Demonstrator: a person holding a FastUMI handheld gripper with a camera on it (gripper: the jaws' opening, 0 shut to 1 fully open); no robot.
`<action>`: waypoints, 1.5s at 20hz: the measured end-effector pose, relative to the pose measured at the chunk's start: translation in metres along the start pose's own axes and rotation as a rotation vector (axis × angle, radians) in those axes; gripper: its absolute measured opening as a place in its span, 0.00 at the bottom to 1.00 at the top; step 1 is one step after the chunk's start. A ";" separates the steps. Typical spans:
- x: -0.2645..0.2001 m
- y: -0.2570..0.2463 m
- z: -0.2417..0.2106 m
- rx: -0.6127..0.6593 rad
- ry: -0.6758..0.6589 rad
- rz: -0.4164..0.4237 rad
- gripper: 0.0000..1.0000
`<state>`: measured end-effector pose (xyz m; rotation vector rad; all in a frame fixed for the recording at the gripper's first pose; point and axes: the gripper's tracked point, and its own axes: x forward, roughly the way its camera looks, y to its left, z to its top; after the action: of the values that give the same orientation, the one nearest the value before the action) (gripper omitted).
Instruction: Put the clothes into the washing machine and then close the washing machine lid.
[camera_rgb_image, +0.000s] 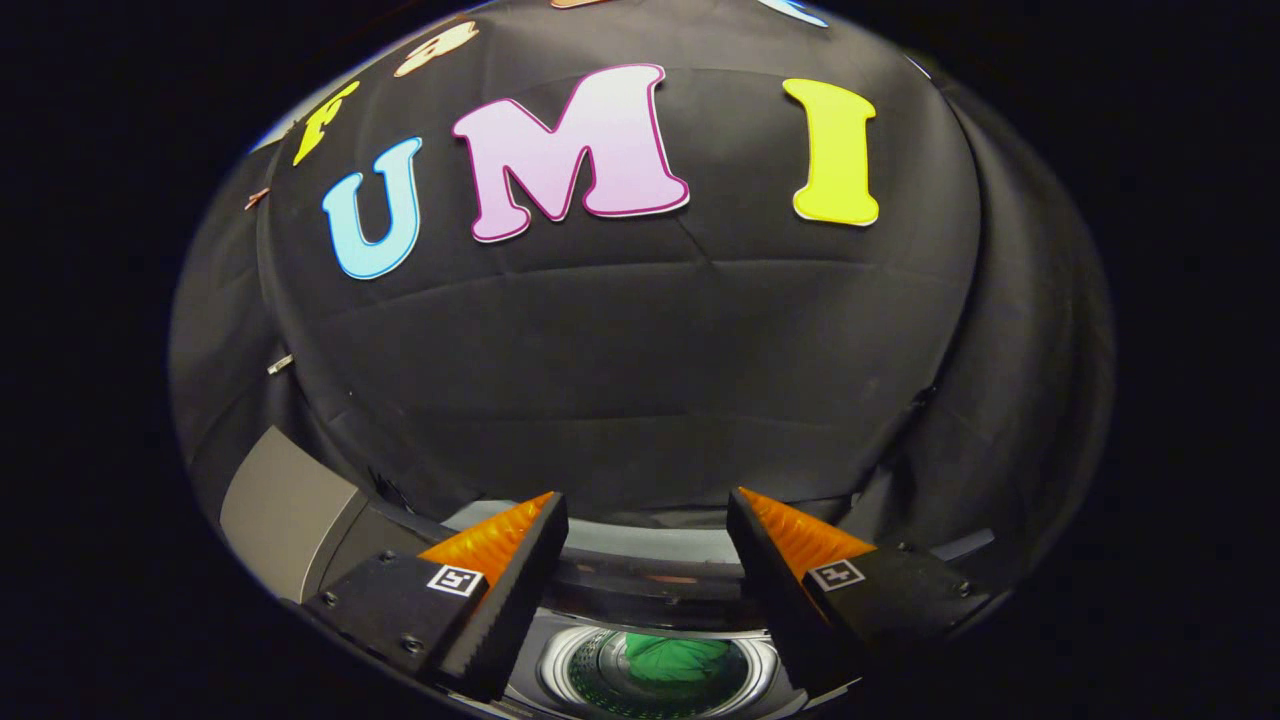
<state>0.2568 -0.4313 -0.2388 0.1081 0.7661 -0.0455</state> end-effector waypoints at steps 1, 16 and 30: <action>-0.003 0.001 -0.003 -0.004 -0.003 0.007 1.00; -0.026 0.010 -0.029 0.033 0.123 0.085 1.00; -0.043 0.016 -0.046 0.041 0.153 0.112 1.00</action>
<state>0.1953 -0.4104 -0.2407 0.1950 0.9108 0.0545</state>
